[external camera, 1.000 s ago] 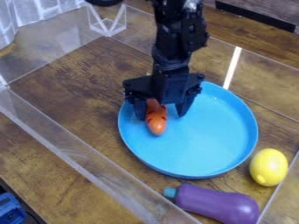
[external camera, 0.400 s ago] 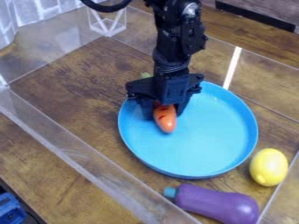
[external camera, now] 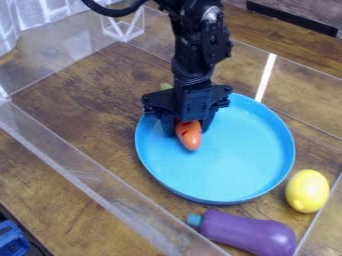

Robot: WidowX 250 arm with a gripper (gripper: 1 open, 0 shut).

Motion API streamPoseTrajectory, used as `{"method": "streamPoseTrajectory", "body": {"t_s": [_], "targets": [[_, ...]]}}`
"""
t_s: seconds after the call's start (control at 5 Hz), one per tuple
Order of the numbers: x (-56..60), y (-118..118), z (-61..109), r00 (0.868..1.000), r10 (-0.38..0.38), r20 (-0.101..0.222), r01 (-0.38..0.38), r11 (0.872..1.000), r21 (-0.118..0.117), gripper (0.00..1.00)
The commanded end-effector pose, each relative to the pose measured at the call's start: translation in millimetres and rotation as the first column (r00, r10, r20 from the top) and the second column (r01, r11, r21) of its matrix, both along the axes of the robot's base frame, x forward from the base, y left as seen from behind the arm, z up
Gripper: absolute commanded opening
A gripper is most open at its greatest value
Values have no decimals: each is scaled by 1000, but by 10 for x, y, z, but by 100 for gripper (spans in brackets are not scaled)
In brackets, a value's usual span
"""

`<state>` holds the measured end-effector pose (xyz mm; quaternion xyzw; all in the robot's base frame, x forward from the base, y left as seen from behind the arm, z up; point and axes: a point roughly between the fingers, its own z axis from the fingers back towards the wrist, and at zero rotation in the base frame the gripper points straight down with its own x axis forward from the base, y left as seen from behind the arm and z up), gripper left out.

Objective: Put the carrot on the blue tray

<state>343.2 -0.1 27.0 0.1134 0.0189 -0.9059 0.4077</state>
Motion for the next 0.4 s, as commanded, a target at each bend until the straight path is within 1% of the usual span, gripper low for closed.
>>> {"method": "streamPoseTrajectory", "body": {"t_s": [0.0,0.2], "targets": [[57,82,65,1000,-14,23,14,1000,1,0],[74,118,-13,999,-45,18,45,999,3,0]]}}
